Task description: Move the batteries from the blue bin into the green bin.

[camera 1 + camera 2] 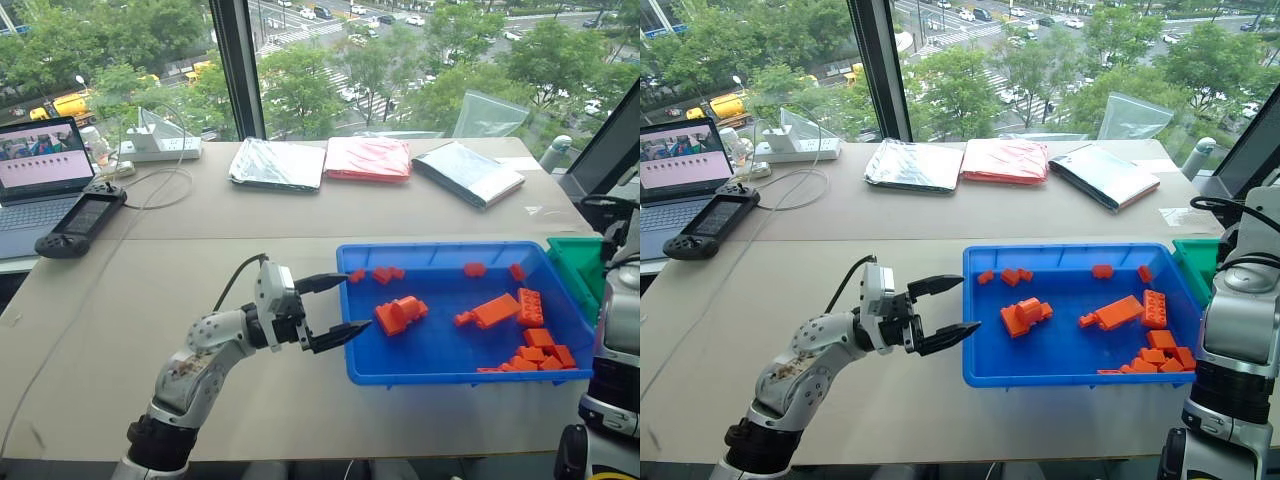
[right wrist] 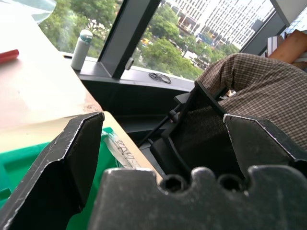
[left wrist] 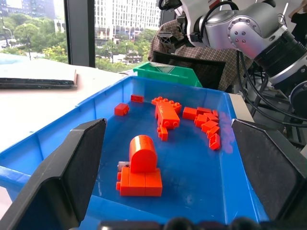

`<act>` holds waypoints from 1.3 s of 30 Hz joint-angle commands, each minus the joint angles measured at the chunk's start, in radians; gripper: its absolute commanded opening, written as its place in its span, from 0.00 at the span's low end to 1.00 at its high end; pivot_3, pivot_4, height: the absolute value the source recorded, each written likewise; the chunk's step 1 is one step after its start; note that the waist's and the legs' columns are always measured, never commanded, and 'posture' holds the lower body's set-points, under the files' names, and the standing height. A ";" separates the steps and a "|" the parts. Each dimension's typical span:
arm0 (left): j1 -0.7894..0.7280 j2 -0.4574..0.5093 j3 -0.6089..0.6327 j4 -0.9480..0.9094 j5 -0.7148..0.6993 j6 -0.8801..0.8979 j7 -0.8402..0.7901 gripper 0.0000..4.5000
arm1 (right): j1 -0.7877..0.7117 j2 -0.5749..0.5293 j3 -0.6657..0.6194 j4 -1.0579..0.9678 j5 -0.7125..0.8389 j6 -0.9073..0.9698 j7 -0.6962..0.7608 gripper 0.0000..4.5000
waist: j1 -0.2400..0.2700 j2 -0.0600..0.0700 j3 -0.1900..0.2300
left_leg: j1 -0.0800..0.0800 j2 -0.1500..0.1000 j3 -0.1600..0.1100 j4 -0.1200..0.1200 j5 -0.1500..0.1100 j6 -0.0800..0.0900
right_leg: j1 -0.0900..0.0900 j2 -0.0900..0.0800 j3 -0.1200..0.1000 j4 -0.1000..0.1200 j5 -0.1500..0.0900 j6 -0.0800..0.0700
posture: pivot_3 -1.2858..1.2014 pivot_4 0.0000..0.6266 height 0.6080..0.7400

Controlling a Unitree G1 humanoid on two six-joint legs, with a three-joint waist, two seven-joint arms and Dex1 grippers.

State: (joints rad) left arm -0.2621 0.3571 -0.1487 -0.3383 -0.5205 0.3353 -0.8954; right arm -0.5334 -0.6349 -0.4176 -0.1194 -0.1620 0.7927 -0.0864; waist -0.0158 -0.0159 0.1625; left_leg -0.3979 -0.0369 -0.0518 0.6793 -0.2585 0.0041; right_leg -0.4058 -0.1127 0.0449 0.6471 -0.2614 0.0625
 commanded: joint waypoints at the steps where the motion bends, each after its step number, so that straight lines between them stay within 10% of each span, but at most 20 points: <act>1: -0.011 -0.001 0.012 -0.016 -0.014 -0.028 -0.014 1.00 | -0.039 -0.001 -0.046 -0.060 0.056 -0.029 0.036 0.99 | 0.000 0.000 0.000 | 0.000 0.000 0.000 0.000 0.000 0.000 | 0.000 0.000 0.000 0.000 0.000 0.000 | 0.52 0.24 1.00; 17: -0.011 -0.006 0.006 -0.018 -0.017 -0.020 -0.016 1.00 | -0.015 -0.142 -0.023 -0.169 0.386 -0.005 0.475 0.99 | 0.002 0.000 0.000 | 0.000 0.000 0.000 0.000 0.000 0.001 | 0.001 0.000 -0.001 -0.001 0.000 0.000 | 0.52 0.24 1.00; 28: -0.009 0.001 0.007 -0.026 -0.024 -0.010 -0.016 1.00 | 0.290 -0.363 0.188 -0.494 0.614 0.058 0.905 0.99 | 0.004 0.000 0.000 | 0.000 0.001 -0.001 0.001 -0.001 0.001 | 0.002 0.000 -0.001 -0.002 0.000 0.000 | 0.52 0.24 1.00; 39: -0.020 0.004 -0.001 -0.023 -0.026 -0.002 -0.012 1.00 | 0.139 -0.535 0.494 -0.401 0.427 -0.220 1.128 0.99 | 0.002 -0.001 0.001 | 0.001 0.001 -0.001 0.001 -0.001 0.001 | 0.002 0.000 -0.002 -0.002 0.000 0.000 | 0.52 0.24 1.00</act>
State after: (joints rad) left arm -0.2701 0.3616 -0.1515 -0.3371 -0.5332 0.3397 -0.8990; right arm -0.3325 -1.1635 0.0072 -0.5379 0.3431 0.6714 0.9996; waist -0.0137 -0.0166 0.1630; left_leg -0.3973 -0.0361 -0.0529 0.6802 -0.2590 0.0050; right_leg -0.4041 -0.1125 0.0433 0.6449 -0.2614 0.0627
